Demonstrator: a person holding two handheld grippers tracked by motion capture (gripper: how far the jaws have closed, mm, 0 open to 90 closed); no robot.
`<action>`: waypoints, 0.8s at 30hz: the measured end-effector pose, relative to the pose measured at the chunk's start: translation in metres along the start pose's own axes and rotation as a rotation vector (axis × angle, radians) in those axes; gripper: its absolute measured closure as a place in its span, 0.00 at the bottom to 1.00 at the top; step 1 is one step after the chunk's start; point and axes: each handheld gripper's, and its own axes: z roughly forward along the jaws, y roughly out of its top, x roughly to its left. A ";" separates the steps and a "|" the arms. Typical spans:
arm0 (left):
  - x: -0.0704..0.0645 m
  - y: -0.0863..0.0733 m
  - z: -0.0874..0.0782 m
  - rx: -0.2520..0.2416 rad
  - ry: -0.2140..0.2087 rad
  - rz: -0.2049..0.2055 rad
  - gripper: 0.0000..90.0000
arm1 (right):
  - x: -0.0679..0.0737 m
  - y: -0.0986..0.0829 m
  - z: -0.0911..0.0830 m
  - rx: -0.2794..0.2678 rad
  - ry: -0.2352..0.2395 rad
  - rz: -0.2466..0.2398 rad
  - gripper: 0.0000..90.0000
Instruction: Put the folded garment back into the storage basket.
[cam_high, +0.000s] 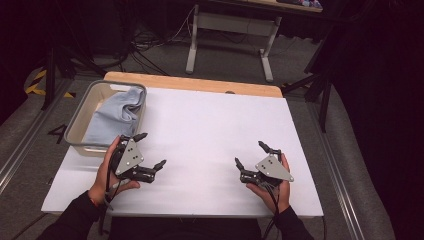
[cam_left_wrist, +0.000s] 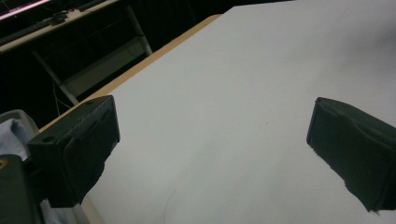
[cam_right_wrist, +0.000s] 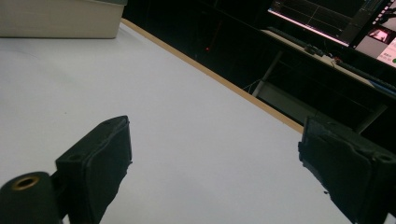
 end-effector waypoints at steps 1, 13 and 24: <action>-0.001 -0.001 0.000 0.010 0.004 0.005 0.04 | 0.000 0.000 0.000 -0.001 0.002 -0.001 0.11; -0.004 -0.020 0.000 0.055 -0.005 -0.014 0.04 | 0.005 -0.006 -0.001 0.004 0.030 -0.012 0.11; -0.002 -0.032 -0.005 0.091 0.014 -0.063 0.05 | 0.009 -0.013 -0.001 0.008 0.061 -0.024 0.11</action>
